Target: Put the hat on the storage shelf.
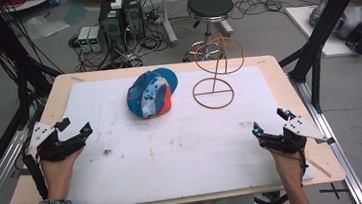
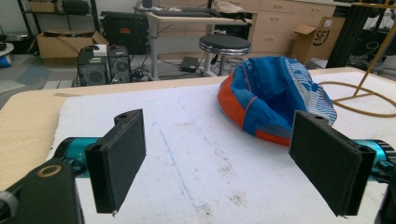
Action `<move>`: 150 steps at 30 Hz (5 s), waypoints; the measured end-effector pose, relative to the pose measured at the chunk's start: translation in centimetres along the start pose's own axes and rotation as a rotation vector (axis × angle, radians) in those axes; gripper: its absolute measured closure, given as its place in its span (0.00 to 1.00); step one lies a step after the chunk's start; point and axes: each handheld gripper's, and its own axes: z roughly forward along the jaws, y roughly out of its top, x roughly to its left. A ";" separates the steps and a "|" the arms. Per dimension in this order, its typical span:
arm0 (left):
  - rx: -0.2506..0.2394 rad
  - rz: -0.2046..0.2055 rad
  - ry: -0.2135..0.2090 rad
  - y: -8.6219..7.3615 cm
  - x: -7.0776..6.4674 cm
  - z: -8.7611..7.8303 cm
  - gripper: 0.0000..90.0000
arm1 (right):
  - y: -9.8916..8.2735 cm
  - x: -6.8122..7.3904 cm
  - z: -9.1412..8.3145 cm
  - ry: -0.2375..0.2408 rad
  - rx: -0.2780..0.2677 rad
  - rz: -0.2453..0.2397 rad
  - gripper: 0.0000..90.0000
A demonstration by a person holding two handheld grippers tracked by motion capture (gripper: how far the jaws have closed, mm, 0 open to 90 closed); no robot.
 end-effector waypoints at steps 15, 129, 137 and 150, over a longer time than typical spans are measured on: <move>0.002 0.009 -0.010 0.0 -0.4 0.2 0.21 | 0.1 0.2 0.1 0.007 -0.001 -0.008 0.05; 0.102 -0.060 -0.368 10.1 -10.2 21.4 0.98 | -0.1 0.3 0.5 0.038 0.016 -0.004 0.05; 0.041 -0.087 -0.347 12.3 -9.9 21.3 0.98 | -0.1 0.3 0.5 0.039 0.016 -0.002 0.05; -0.043 -0.098 -0.346 17.5 -10.5 21.5 0.98 | -0.2 0.4 0.7 0.046 0.020 0.002 0.05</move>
